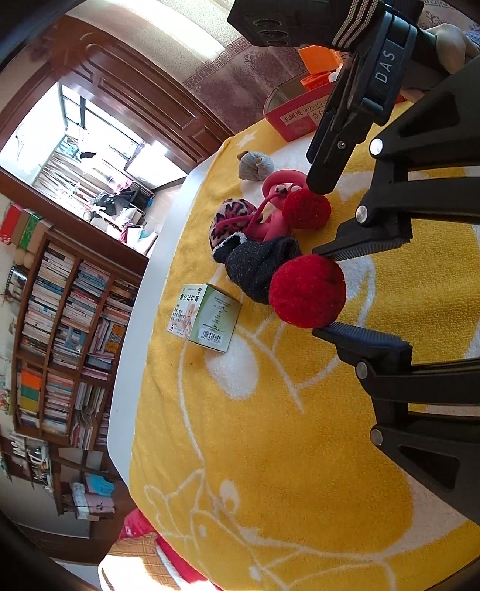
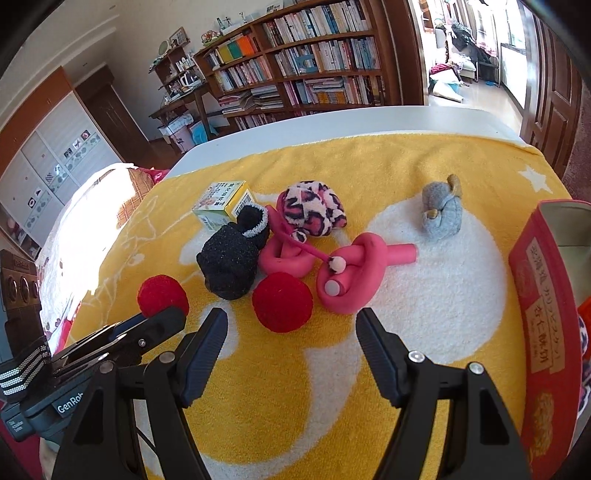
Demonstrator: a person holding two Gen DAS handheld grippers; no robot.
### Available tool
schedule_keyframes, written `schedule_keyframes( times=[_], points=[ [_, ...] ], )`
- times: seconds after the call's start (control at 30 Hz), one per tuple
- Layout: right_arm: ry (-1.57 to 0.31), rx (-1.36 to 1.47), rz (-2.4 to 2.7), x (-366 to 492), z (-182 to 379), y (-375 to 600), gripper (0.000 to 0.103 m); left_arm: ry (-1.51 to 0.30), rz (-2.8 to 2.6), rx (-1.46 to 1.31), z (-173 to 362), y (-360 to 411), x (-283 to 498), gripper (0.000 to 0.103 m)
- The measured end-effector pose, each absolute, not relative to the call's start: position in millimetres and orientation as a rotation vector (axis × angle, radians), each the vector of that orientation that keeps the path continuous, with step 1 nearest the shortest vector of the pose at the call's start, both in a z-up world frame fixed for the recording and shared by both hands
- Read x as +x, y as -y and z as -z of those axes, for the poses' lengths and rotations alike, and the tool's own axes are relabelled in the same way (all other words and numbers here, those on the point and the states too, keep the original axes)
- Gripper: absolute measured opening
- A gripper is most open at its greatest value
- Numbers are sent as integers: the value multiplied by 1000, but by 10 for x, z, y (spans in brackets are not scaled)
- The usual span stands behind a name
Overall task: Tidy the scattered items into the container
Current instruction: 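Grasp a red pom-pom with the left gripper while the right gripper grasps the other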
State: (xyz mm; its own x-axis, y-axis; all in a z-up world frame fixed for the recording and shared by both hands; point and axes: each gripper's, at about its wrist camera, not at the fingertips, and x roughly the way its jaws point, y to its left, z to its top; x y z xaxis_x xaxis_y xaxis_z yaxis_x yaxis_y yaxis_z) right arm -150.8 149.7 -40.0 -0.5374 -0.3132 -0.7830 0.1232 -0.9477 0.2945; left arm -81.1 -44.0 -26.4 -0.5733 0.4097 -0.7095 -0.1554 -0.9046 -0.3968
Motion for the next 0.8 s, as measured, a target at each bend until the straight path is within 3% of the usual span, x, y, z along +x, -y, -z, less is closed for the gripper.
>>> schedule_keyframes(
  times=[0.43,0.8],
  points=[
    [228,1402,2533,-1690,656,-1290,42,439,-2498,-1219,240,456,-797,36],
    [274,1315,2604,-1469,417,-1481,39,419,-2497,-1235,283,420,-808,36]
  ],
)
